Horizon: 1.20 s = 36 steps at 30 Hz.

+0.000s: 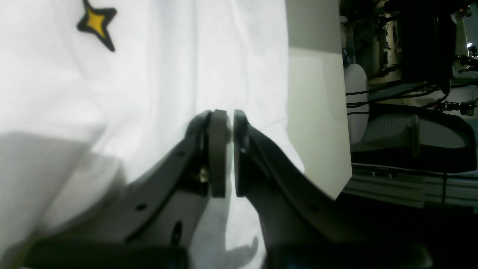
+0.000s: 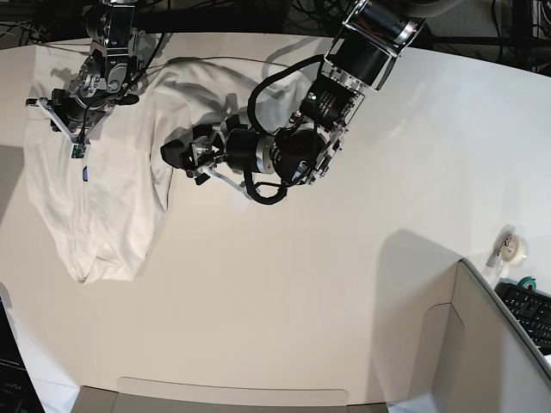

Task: Layout the t-shirt on the table in an organized manner, then fold the t-shirt properly

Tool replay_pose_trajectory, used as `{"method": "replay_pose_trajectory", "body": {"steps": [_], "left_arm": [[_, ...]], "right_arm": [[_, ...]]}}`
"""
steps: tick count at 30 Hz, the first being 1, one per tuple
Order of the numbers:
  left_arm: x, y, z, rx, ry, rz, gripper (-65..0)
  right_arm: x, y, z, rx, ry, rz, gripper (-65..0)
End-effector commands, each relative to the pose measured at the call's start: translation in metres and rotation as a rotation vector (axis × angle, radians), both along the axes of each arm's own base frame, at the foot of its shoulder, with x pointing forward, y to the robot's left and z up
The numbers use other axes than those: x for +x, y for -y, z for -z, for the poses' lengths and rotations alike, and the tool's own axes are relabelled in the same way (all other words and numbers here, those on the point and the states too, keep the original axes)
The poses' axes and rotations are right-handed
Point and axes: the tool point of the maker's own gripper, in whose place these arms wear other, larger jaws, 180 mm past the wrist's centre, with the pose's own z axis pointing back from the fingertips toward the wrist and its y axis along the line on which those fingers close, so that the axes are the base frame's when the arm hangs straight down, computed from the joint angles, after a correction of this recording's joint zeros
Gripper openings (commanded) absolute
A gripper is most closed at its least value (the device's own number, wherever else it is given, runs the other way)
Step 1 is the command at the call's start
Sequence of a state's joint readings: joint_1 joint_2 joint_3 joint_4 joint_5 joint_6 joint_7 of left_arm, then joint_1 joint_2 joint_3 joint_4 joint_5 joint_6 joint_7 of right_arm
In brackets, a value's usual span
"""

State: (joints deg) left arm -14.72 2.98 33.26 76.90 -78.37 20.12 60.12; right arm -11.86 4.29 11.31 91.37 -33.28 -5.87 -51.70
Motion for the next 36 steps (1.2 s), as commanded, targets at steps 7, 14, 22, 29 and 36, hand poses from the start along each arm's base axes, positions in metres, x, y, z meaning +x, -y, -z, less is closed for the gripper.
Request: {"method": "replay_pose_trajectory", "body": {"steps": [7,14,22,29,36], "left_arm": [[0.003,0.007,-0.026,-0.095,0.036,0.029,-45.1],[0.001,0.008,-0.026,-0.094,0.034,0.038,-65.0],[0.026,-0.018,-0.043,-0.091,0.115,-0.021,-65.0],[0.072,-0.071,-0.053,-0.036,0.193,-0.136,-65.0],[0.122,-0.124,-0.082,0.037,0.314,-0.222,-65.0]], "right_arm": [[-0.023,-0.024,0.033,0.160,-0.101,0.012,-59.6],[-0.023,-0.024,0.033,0.160,-0.101,0.012,-59.6],[-0.023,-0.024,0.033,0.161,-0.101,0.012,-59.6],[-0.023,-0.024,0.033,0.160,-0.102,0.012,-59.6],[-0.023,-0.025,0.034,0.163,-0.102,0.012,-59.6]]}}
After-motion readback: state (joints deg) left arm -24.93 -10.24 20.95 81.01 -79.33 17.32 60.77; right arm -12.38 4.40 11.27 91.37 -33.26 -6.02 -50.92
